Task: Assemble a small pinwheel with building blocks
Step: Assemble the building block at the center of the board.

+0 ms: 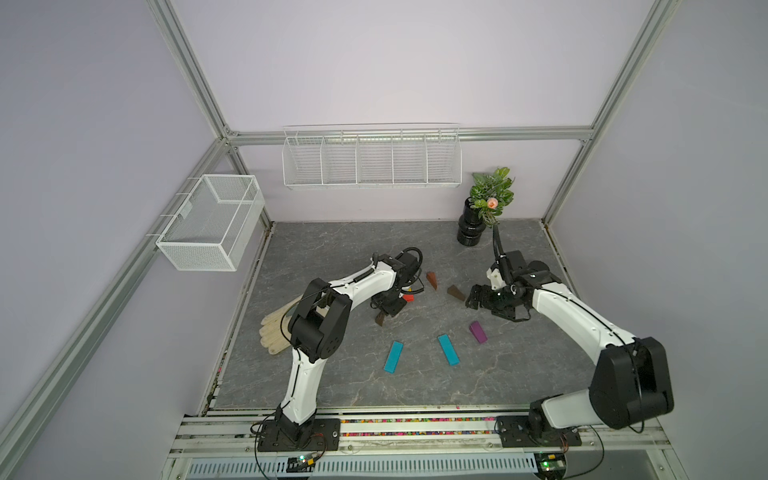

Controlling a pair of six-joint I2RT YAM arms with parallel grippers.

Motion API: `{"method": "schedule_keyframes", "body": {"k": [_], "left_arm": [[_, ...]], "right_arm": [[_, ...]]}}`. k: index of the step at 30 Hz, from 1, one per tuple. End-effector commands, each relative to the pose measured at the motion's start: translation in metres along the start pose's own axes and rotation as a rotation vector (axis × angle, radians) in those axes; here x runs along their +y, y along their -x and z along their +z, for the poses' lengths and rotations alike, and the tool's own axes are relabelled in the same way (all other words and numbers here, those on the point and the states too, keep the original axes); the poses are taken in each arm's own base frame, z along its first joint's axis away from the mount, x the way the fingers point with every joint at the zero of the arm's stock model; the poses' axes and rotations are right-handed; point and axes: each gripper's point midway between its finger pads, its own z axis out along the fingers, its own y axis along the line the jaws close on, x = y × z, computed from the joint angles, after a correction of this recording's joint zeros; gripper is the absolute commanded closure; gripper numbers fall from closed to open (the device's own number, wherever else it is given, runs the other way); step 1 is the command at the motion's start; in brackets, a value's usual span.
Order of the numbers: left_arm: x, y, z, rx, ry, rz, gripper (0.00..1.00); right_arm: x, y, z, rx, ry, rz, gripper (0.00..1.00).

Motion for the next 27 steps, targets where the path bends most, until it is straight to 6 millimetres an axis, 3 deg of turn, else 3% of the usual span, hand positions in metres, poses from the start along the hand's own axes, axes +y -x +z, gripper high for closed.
{"method": "schedule_keyframes", "body": {"k": [1,16,27], "left_arm": [[-0.002,0.002,0.001,-0.013,-0.020,0.079,0.79],[0.009,0.016,0.000,-0.072,0.027,0.171,0.83],[0.008,0.025,-0.001,-0.094,0.014,0.155,0.80]], "right_arm": [[-0.001,-0.004,-0.003,-0.001,0.009,0.014,0.10],[-0.003,-0.007,-0.003,0.000,0.001,0.025,0.10],[-0.003,-0.007,-0.002,0.003,0.000,0.024,0.09]]}}
